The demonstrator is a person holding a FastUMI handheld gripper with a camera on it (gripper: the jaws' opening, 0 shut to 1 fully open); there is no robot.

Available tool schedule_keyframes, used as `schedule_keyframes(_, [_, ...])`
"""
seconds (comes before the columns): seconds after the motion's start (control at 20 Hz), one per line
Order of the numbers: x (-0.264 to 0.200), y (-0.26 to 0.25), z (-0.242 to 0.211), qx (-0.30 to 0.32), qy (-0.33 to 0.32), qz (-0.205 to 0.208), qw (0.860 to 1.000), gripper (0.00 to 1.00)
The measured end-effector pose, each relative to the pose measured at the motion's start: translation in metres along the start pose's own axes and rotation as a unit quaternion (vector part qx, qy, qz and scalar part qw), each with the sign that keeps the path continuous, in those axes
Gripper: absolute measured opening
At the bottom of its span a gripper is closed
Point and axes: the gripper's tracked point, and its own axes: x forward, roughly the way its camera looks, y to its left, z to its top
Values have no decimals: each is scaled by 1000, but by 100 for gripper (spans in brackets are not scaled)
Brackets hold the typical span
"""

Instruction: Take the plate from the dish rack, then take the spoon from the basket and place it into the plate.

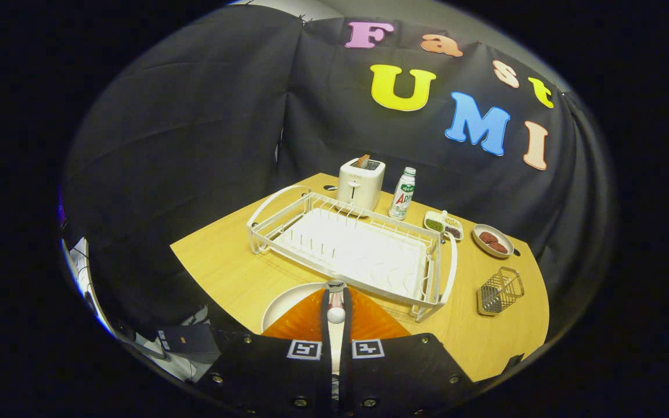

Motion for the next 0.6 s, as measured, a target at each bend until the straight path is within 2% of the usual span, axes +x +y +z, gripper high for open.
schedule_keyframes(0.6, [31,6,-25,10,34,13,999,5])
